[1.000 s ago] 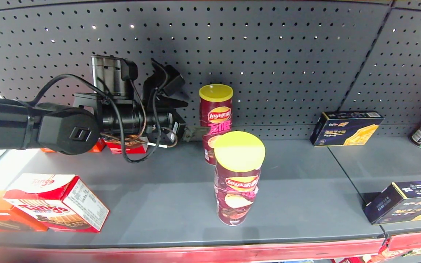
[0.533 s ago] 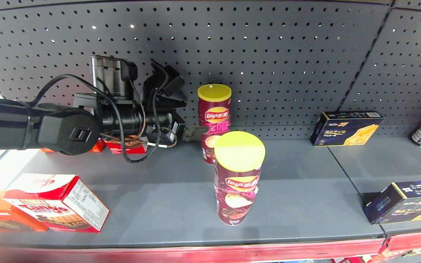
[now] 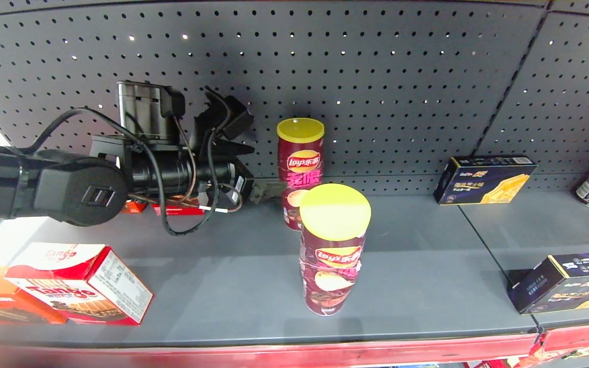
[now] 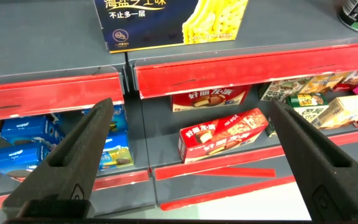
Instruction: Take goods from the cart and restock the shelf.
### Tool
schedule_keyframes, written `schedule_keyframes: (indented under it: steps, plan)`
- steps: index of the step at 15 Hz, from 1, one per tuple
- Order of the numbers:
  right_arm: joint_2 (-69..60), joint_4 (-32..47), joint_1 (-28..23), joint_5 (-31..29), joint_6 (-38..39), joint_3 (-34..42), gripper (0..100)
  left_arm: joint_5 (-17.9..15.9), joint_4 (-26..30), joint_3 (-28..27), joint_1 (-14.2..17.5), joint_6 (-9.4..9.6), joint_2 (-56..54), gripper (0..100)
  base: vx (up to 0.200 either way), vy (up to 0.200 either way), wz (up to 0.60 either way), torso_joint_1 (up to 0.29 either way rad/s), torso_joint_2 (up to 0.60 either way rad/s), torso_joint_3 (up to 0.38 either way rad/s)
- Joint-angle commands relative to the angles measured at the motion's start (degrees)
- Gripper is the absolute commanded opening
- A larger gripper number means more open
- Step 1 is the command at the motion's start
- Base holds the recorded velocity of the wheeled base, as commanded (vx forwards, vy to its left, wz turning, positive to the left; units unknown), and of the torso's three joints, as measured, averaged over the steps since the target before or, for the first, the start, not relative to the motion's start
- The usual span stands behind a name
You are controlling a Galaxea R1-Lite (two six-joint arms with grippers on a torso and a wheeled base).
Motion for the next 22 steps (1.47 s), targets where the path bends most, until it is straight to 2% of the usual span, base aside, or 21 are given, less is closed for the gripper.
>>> schedule_keyframes:
  steps: [1, 3, 7, 8, 9, 10, 14, 17, 22]
  plan:
    - [0.10, 0.04, 0.02, 0.01, -0.02, 0.00, 100, 1.50, -0.34, 2.76, 0.25, 0.76, -2.28, 100, 0.000, 0.000, 0.00, 0.000, 0.00, 0.000]
    - [0.10, 0.04, 0.02, 0.01, -0.02, 0.00, 100, 3.09, -1.83, 4.16, 0.16, 1.55, -2.28, 100, 0.000, 0.000, 0.00, 0.000, 0.00, 0.000]
    - [0.10, 0.04, 0.02, 0.01, -0.02, 0.00, 100, 3.44, -2.80, 5.31, -0.37, 2.08, -2.19, 100, 0.000, 0.000, 0.00, 0.000, 0.00, 0.000]
    - [0.10, 0.04, 0.02, 0.01, -0.02, 0.00, 100, 4.14, -2.80, 5.39, -0.28, 2.69, -2.19, 100, 0.000, 0.000, 0.00, 0.000, 0.00, 0.000]
    - [0.10, -0.05, 0.02, 0.01, -0.02, 0.00, 100, 6.51, -2.89, 5.83, -0.28, 3.75, -2.10, 100, 0.000, 0.000, 0.00, 0.000, 0.00, 0.000]
    - [0.10, -0.05, 0.02, 0.01, -0.02, 0.00, 100, 7.39, -3.06, 6.01, -0.28, 3.92, -2.10, 100, 0.000, 0.000, 0.00, 0.000, 0.00, 0.000]
    - [0.10, 0.04, 0.02, 0.01, -0.02, 0.00, 100, 10.20, -4.38, 7.06, -0.02, 4.01, -1.75, 100, 0.000, 0.000, 0.00, 0.000, 0.00, 0.000]
    - [0.10, -0.05, 0.02, 0.01, -0.02, 0.00, 100, 11.08, -5.17, 6.89, 0.07, 3.92, 0.01, 100, 0.000, 0.000, 0.00, 0.000, 0.00, 0.000]
    - [0.10, -0.05, 0.02, 0.01, -0.02, 0.00, 100, 12.05, -9.57, 6.45, 0.07, 3.92, 4.22, 100, 0.000, 0.000, 0.00, 0.000, 0.00, 0.000]
